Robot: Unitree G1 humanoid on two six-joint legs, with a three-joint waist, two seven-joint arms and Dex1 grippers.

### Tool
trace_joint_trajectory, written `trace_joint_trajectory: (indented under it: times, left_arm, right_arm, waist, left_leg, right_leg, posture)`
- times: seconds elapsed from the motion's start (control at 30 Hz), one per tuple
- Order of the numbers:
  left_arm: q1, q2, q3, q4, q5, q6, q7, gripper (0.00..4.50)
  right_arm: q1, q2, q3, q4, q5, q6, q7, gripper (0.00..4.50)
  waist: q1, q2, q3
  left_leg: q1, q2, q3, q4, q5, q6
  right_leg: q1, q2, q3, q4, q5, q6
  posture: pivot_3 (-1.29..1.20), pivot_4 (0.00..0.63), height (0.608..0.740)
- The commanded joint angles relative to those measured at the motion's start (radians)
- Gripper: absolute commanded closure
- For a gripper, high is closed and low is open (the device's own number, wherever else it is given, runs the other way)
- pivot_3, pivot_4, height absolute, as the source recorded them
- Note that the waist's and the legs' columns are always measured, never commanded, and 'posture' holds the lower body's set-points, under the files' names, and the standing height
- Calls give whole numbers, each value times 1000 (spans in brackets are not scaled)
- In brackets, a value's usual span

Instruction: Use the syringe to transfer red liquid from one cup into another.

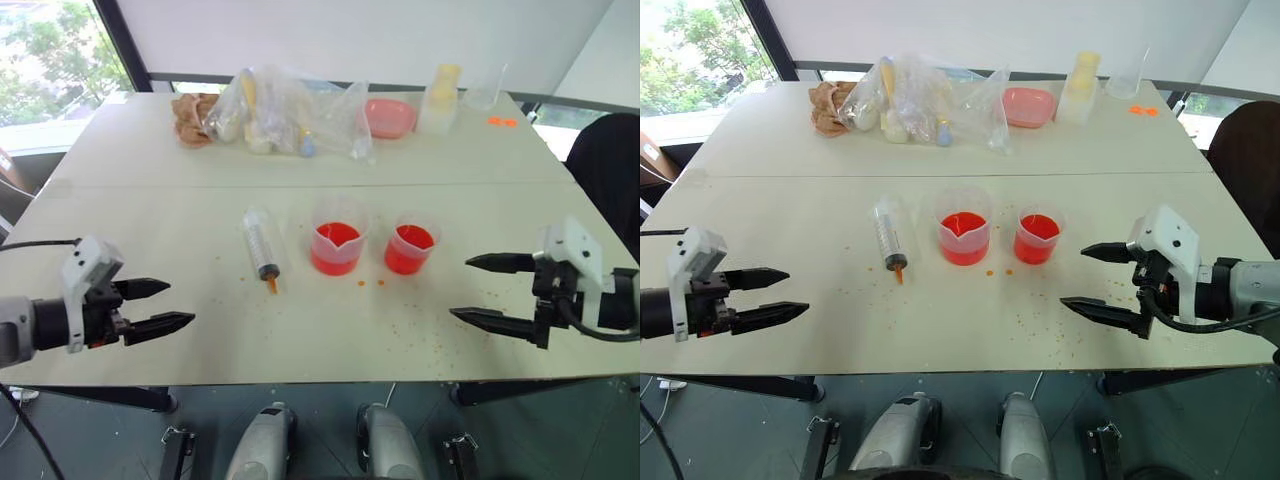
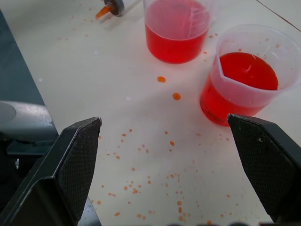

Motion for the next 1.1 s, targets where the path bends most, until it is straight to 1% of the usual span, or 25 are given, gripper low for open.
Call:
trace_joint_trajectory:
  times: [0.03,0.13,0.33,0.5,0.73,0.8,0.87,0.93,1.03,1.1]
  left_arm:
    - [-29,19,-23,1,20,-40,-22,15]
    - [-76,1,-41,11,15,-34,5,15]
    - [-96,-14,-89,-1,39,-66,10,15]
    - [-116,-33,-92,-30,37,-73,40,15]
    - [-132,-56,-93,-38,44,-31,134,15]
    - [-157,-44,-118,-43,41,16,168,15]
    - [-231,-20,-152,-35,5,122,207,15]
    - [-381,1,-206,5,-30,272,262,15]
    - [-694,-31,-349,135,28,484,379,15]
    - [-904,-90,-412,274,42,631,445,15]
  right_arm:
    - [-27,5,3,-21,10,-8,-11,0]
    - [-31,17,13,-25,8,-9,-20,0]
    - [-32,34,42,-39,-15,-15,-54,0]
    - [-29,41,53,-37,-23,-24,-59,0]
    - [-46,43,75,-22,-34,-35,-60,0]
    - [-48,44,77,-19,-37,-39,-60,0]
    - [-54,45,78,-13,-43,-48,-58,0]
    - [-74,43,76,1,-47,-63,-52,0]
    - [-202,31,66,32,17,-75,-23,0]
    - [-282,15,77,52,40,-86,14,0]
  waist:
    - [0,0,0]
    - [0,0,0]
    - [0,0,0]
    - [0,0,0]
    - [0,0,0]
    - [0,0,0]
    - [3,0,0]
    - [6,-1,1]
    - [1,-2,1]
    - [-2,-2,1]
  left_leg:
    - [-1,0,0,0,0,0]
    - [-1,0,0,-1,0,0]
    - [-1,0,0,-1,0,0]
    - [-1,0,0,-1,0,0]
    - [-1,0,0,-1,0,0]
    - [-1,0,0,-1,0,0]
    - [-1,0,0,-1,0,0]
    - [-1,0,-1,-1,0,0]
    - [-1,-1,-2,2,0,0]
    - [-1,-2,-2,2,0,0]
  right_leg:
    - [-1,0,0,0,0,0]
    - [-1,0,0,-1,0,0]
    - [-1,0,0,-1,0,0]
    - [-1,0,0,-1,0,0]
    - [-1,0,0,-1,0,0]
    - [-1,0,0,-1,0,0]
    - [-1,0,0,-1,0,0]
    - [-1,0,-1,-1,0,0]
    - [1,1,-1,1,0,1]
    - [1,1,-1,2,2,4]
  posture:
    - [0,150,740]
    - [0,150,740]
    - [0,150,740]
    - [0,150,740]
    - [0,150,740]
    - [0,150,740]
    - [0,150,740]
    - [0,150,740]
    - [0,150,740]
    - [0,150,740]
